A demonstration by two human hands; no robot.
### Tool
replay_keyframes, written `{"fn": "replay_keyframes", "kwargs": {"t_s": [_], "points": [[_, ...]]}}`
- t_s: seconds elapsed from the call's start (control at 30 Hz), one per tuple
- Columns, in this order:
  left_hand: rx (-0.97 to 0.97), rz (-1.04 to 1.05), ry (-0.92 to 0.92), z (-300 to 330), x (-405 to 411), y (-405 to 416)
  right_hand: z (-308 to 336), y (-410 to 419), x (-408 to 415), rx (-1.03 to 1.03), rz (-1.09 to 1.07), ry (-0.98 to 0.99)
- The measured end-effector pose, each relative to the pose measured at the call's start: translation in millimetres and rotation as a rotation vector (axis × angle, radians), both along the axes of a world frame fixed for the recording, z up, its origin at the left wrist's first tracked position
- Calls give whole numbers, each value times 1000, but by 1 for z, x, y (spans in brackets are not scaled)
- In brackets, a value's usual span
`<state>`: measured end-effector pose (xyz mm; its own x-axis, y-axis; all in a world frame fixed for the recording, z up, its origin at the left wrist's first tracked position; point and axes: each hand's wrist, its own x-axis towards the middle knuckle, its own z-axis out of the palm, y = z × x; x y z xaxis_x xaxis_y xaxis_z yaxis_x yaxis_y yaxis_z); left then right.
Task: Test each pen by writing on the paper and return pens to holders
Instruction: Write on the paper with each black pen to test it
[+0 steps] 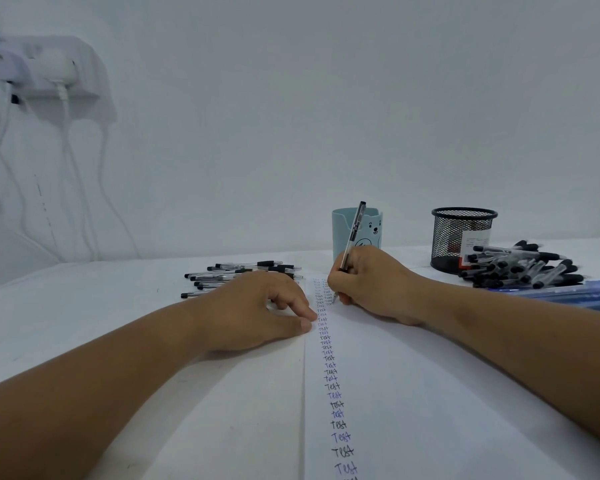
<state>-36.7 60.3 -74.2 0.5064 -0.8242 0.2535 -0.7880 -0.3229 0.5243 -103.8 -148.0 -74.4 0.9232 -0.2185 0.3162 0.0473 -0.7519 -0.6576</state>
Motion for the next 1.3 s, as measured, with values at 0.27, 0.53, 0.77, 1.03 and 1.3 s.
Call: {"fn": "replay_keyframes", "kwargs": {"t_s": [0.27,0.53,0.77,1.03,1.3], "points": [[2,2,5,0,0,0,0,4,-1,-12,-24,-35],[-8,14,2,-2,1,1,2,1,-4,411,36,-193],[-18,18,24,-3,0,2,26,-11,-19,-219,2,-296],[-26,15,30,-2,-2,3,15,-16,-18,-445,64,-290],[4,27,-2,-2,0,3,11,-20,-17,-516,61,-263]]}}
